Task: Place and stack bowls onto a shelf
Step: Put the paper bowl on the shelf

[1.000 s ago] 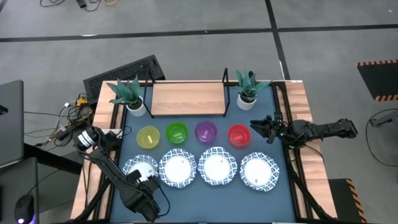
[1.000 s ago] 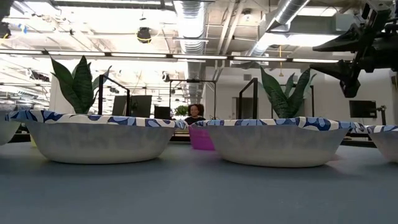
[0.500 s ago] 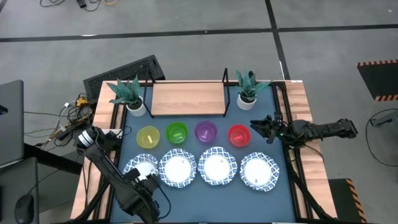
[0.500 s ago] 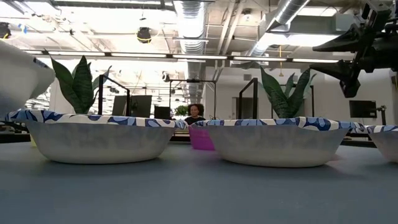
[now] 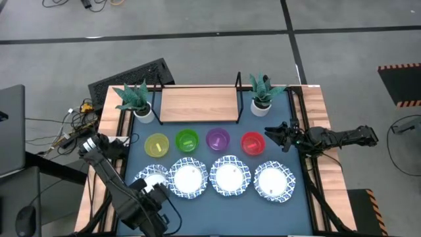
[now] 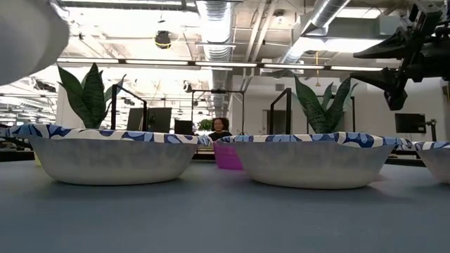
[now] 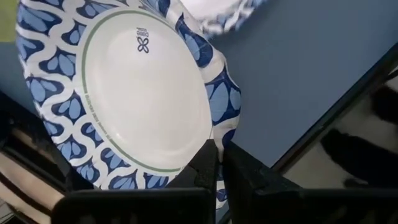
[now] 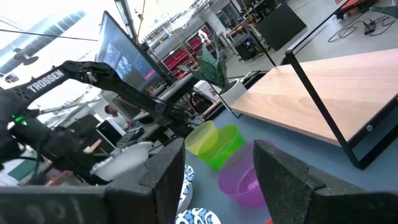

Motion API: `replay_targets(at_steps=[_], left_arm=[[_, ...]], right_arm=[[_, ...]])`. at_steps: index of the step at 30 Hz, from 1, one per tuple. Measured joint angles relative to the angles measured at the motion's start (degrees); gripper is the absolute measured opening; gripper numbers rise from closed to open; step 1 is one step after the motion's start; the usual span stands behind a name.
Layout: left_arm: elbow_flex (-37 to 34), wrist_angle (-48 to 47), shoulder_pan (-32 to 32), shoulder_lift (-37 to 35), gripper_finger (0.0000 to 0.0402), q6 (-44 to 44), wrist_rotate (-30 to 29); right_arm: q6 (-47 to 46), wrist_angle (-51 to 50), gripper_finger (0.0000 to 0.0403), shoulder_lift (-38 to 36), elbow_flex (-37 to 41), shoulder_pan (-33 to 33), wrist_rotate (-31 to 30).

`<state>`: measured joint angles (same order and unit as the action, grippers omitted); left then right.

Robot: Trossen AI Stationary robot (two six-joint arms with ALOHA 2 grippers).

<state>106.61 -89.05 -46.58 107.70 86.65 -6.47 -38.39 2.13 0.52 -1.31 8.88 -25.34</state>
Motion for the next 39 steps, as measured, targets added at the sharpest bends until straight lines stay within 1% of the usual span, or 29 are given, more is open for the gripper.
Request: replay_targets(at_steps=[2,5,8,10,13,17,21,23,26,32,36,39], left_arm=[[2.5,-0.9,1.0,0.0,0.0000,0.0,-2.5],[4.9,-1.1,3.5,-0.1,0.0000,-1.6,-8.2],[6.6,-0.9,7.0,0.0,0.0000,-5.7,-12.8],[7.0,-1.0,9.7,0.0,0.0000,-9.9,-15.2],[7.2,-0.9,14.6,0.0,0.0000,-18.6,-19.1],[7.2,-0.9,22.0,0.0,0.0000,-33.2,-22.0],[7.2,-1.0,29.4,0.0,0.0000,-46.2,-27.5],[7.2,-1.0,33.2,0.0,0.0000,-52.4,-29.3],[7.1,-0.5,39.3,0.0,0.0000,-61.9,-30.4],[4.9,8.7,51.2,0.1,0.0000,-80.6,-30.9],[1.8,14.7,58.0,0.0,0.0000,-89.9,-28.2],[-1.5,16.9,61.7,0.0,0.0000,-94.8,-26.8]], right_arm=[[0.0,0.0,0.0215,0.0,0.0,0.0,0.0],[0.0,0.0,0.0215,0.0,0.0,0.0,0.0],[0.0,-0.3,0.0215,0.0,0.0,0.0,0.0],[0.0,-0.5,0.0215,0.0,0.1,0.0,0.0],[0.0,-0.7,0.0215,0.2,0.1,0.0,0.0],[0.0,-0.7,0.0215,0.2,0.1,0.0,0.0],[0.0,-0.7,0.0215,0.2,0.1,0.0,0.0],[0.0,-0.7,0.0215,0.2,0.1,0.0,0.0],[0.0,-0.7,0.0215,0.2,0.1,0.0,0.0],[-0.2,-0.7,0.0215,0.2,0.1,0.0,-0.1],[-0.2,-0.7,0.0215,0.2,0.1,0.0,-0.1],[-0.2,-0.7,0.0215,0.2,0.1,0.0,-0.1]])
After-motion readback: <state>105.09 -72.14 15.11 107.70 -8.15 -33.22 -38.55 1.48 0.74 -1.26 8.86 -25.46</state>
